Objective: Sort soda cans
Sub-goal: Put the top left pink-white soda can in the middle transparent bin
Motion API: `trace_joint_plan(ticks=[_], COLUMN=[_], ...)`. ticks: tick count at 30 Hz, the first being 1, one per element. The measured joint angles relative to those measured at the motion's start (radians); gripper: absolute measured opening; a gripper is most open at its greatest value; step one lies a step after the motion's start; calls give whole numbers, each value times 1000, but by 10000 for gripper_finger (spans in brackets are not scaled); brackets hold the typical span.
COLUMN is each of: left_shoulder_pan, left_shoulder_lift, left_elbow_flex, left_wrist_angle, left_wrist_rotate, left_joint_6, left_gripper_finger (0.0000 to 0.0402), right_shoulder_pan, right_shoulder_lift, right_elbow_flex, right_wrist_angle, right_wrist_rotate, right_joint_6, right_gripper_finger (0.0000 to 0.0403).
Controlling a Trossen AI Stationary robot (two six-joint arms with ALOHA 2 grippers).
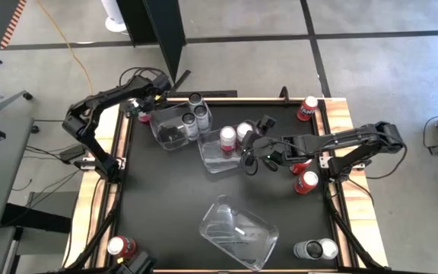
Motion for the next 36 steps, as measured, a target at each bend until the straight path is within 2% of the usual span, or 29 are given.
trace_joint_plan(ticks=[9, 15, 19, 23, 26, 29, 33, 36], left_shoulder_pan=[-51, -96, -101, -77, -53, -29, 5, 37], left_shoulder_lift=[-14, -115, -188, -198, -162, -81, 61, 140], left_elbow_flex=[0, 6, 71, 194, 316, 468, 716, 856], left_wrist_angle=[-81, -106, -113, -162, -202, -277, -458, -450], left_wrist_rotate=[-23, -25, -20, -17, 0, 35, 38, 73], left_joint_6=[-45, -42, 27, 96, 155, 228, 304, 391], left_gripper_finger=[323, 323, 323, 317, 309, 301, 292, 287], right_shoulder_pan=[0, 0, 0, 0, 0, 0, -7, -17], right_shoulder_lift=[0, 1, 1, 1, 1, 1, 1, 1], right_elbow_flex=[0, 0, 0, 0, 0, 0, 0, 0], right_wrist_angle=[0, -1, 1, 7, 21, 28, 27, 25], right_wrist_rotate=[0, 0, -3, -3, -4, -6, -9, -19], right_joint_6=[0, 1, 4, 5, 4, 1, 1, 1], right_gripper_finger=[361, 361, 361, 361, 361, 361, 361, 361])
